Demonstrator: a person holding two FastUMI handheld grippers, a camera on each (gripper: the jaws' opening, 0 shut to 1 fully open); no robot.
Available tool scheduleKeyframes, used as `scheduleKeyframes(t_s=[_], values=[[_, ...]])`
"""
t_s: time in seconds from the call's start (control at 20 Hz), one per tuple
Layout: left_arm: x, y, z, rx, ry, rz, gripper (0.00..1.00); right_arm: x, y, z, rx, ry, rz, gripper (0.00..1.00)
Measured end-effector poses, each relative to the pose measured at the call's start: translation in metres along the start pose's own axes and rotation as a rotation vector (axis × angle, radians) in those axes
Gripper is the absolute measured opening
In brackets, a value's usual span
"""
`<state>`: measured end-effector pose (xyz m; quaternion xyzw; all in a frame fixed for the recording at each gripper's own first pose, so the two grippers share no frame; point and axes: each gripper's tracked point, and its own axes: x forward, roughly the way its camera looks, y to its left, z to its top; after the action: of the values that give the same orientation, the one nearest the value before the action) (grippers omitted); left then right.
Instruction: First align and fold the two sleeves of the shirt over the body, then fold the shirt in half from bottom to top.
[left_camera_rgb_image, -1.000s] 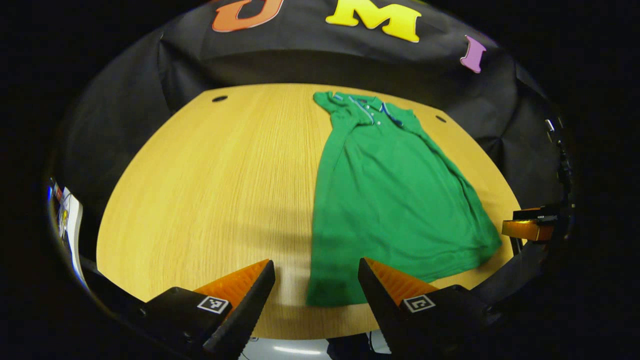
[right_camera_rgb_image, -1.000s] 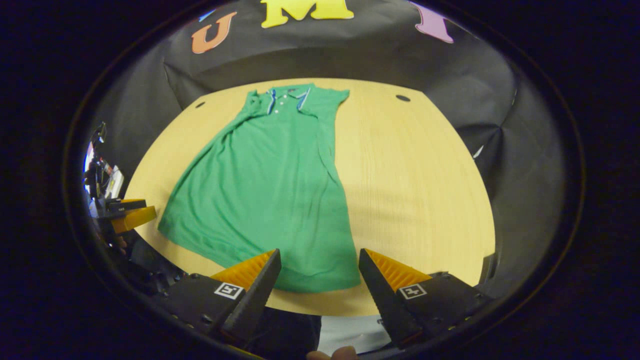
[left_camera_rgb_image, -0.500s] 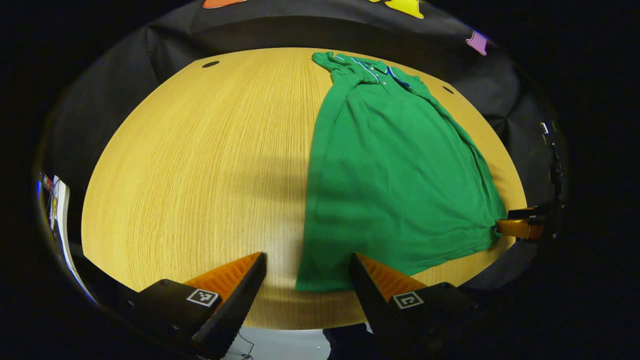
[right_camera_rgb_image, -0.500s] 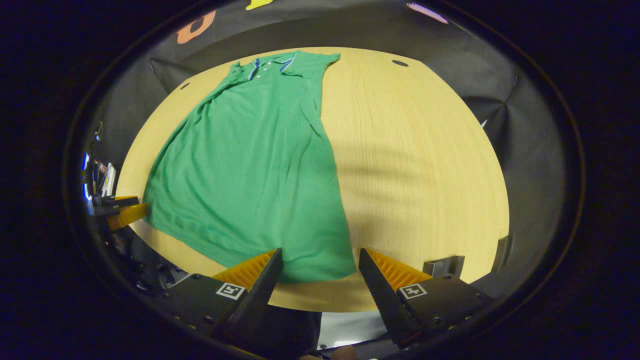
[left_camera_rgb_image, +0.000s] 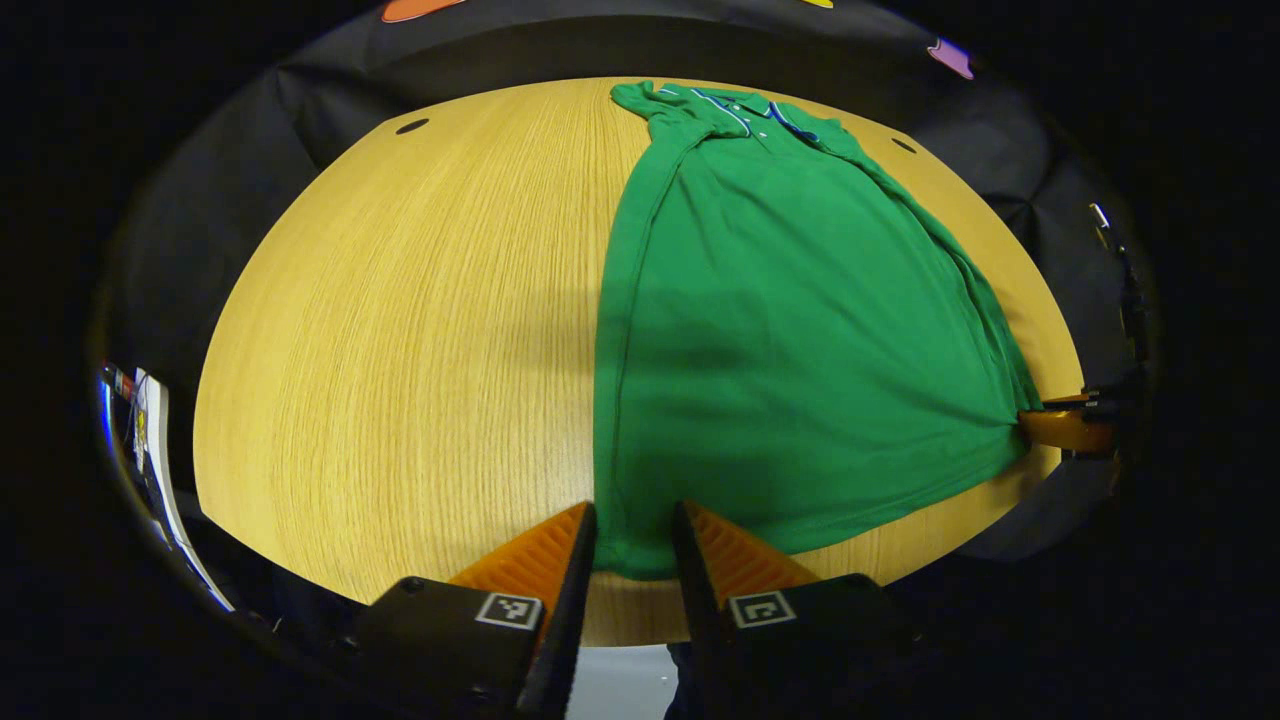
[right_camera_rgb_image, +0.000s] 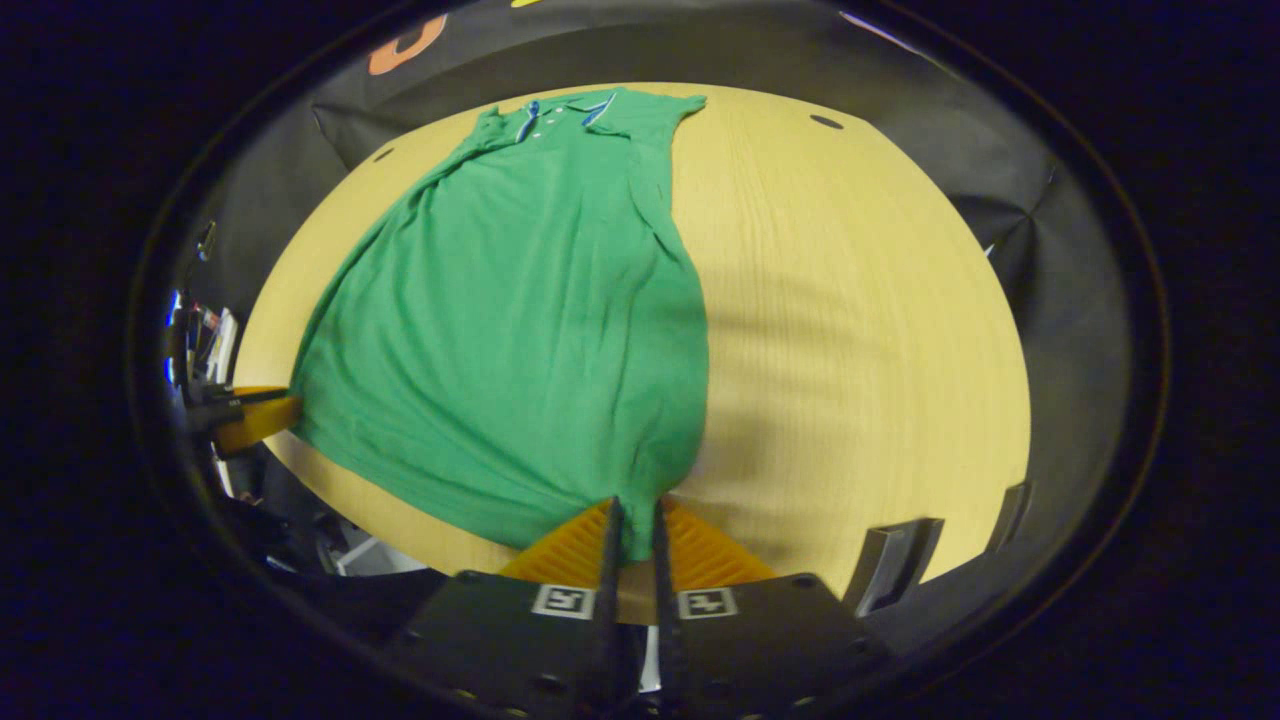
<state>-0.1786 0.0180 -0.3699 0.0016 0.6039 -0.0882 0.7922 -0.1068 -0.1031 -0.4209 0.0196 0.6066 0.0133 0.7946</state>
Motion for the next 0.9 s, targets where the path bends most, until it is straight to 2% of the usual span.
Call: scheduleKeyframes(t_s=[0.05,0.1,0.15,0.2,0.3,0.6,0.9], values=[[0.000,-0.003,-0.002,-0.017,-0.003,-0.016,0.37,-0.001,0.001,0.001,0.005,0.002,0.015,0.10],[0.000,-0.003,-0.001,-0.035,-0.009,-0.026,0.29,-0.003,0.002,-0.002,0.030,0.007,0.012,0.10],[0.000,-0.003,-0.003,-0.045,-0.005,-0.033,0.12,-0.001,0.000,0.001,0.040,0.010,0.018,0.01],[0.000,-0.004,-0.003,-0.053,-0.001,-0.047,0.10,-0.002,-0.001,0.000,0.039,0.014,0.015,0.03],[-0.005,-0.008,0.004,-0.055,-0.016,-0.069,0.06,-0.008,0.003,0.004,0.037,-0.002,0.019,0.01],[-0.044,-0.024,0.050,-0.041,-0.119,-0.194,0.06,-0.037,0.001,0.030,0.073,-0.073,0.035,0.01],[-0.061,-0.023,0.097,-0.018,-0.205,-0.216,0.06,-0.066,-0.003,0.078,0.116,-0.176,0.046,0.01]])
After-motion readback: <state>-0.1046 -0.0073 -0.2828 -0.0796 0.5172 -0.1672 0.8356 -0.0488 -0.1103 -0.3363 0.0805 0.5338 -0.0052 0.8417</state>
